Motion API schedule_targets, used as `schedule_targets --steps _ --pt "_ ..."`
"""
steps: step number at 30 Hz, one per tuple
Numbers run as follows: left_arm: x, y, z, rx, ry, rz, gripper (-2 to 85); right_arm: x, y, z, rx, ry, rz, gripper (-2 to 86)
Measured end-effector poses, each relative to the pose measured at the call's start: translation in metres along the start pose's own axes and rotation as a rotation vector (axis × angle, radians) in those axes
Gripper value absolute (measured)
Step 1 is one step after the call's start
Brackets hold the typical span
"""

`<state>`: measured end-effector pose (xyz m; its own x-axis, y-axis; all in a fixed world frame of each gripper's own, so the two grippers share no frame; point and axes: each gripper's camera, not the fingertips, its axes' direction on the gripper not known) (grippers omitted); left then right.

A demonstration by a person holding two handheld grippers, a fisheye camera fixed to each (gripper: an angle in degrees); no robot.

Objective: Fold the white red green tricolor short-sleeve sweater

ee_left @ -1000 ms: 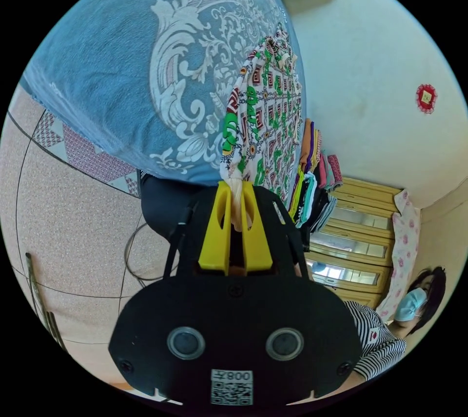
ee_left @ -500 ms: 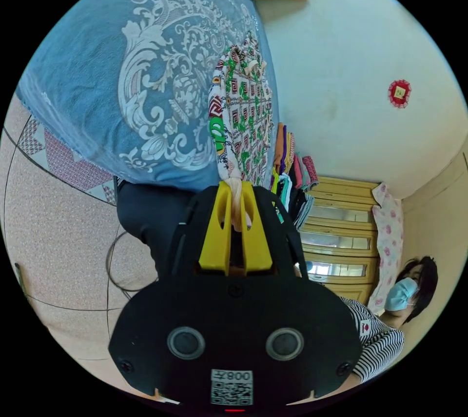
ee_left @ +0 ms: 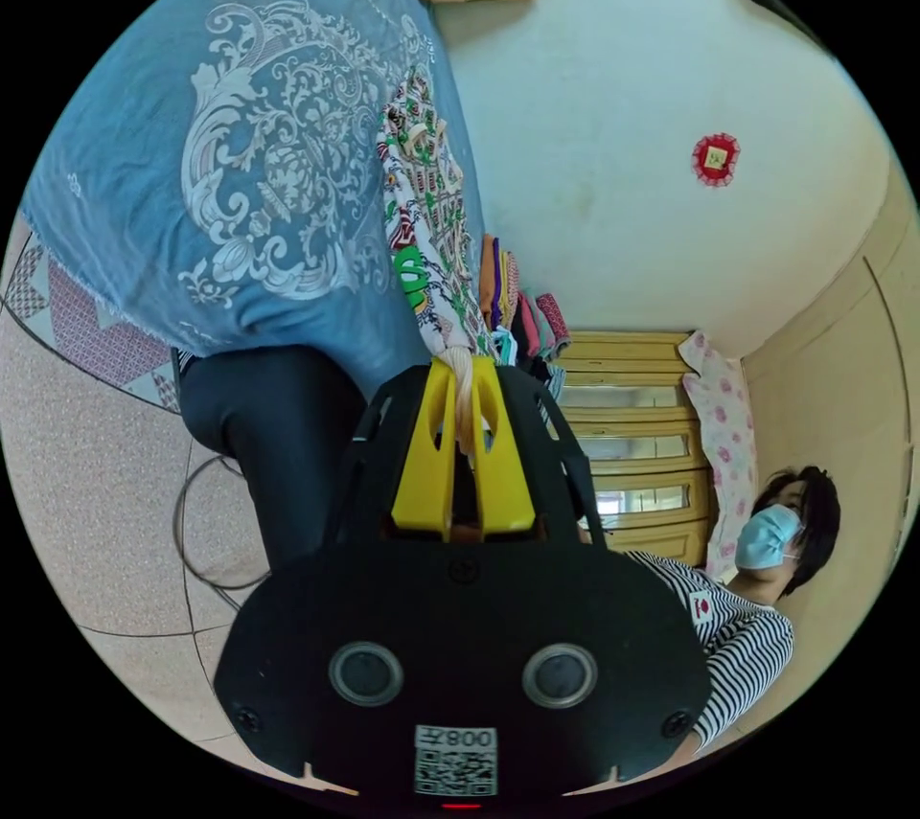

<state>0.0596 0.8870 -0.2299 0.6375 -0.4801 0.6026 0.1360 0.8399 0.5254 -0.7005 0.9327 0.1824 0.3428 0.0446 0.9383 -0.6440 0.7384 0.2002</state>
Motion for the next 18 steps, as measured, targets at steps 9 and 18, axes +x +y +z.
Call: schedule_targets --steps 9,18 --pt "0.000 0.048 -0.012 -0.046 0.055 0.001 3.1 0.002 0.048 -0.043 -0.005 -0.004 -0.015 0.2" --pt "0.006 0.087 -0.026 -0.079 0.081 -0.006 3.0 0.018 0.094 -0.070 -0.009 -0.033 0.007 0.2"
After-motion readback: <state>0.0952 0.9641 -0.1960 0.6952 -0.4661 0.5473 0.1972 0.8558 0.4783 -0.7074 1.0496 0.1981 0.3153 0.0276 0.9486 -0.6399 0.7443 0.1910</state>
